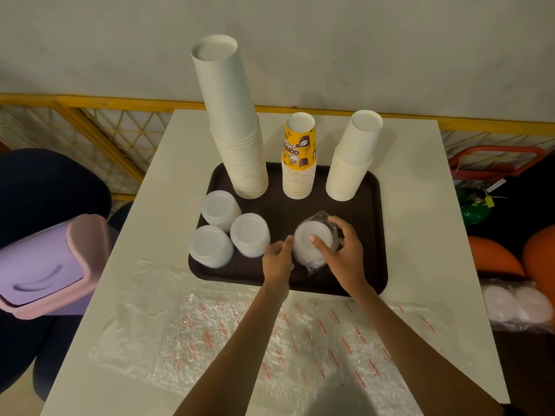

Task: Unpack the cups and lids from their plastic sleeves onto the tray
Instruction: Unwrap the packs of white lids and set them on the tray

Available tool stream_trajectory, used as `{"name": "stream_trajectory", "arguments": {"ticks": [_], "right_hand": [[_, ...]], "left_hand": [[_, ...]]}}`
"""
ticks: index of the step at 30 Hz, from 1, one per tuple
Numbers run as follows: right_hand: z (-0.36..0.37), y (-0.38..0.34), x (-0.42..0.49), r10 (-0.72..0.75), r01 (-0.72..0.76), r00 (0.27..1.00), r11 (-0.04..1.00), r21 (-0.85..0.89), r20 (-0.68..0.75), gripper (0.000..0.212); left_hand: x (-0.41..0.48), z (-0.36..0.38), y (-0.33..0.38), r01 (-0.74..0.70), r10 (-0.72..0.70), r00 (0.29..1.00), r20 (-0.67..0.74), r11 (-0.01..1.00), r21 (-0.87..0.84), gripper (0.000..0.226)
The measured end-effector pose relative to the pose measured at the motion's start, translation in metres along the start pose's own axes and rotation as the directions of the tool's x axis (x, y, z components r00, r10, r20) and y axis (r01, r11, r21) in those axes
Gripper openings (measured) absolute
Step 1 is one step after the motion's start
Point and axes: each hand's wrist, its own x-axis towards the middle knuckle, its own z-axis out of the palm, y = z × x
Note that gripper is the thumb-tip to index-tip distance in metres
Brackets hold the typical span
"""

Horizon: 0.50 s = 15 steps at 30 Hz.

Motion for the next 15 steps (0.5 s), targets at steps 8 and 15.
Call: {"name": "stream_trajectory", "arguments": {"ticks": [8,15], "right_hand": [[0.007,0.0,0.009,0.403,-0.4,0.915,0.907,-0.128,-0.005,0.073],[0.008,-0.001,0.011,0.547,-0.546,0.831,0.837,-0.034,0.101,0.058]], "left_hand": [[0.009,0.012,-0.001,-0.022,0.014,0.998,0.057,0.989,0.149,0.059],[0.008,0.012,-0.003,-0.071,0.054,0.995,0.079,0.971,0.227,0.049]]}}
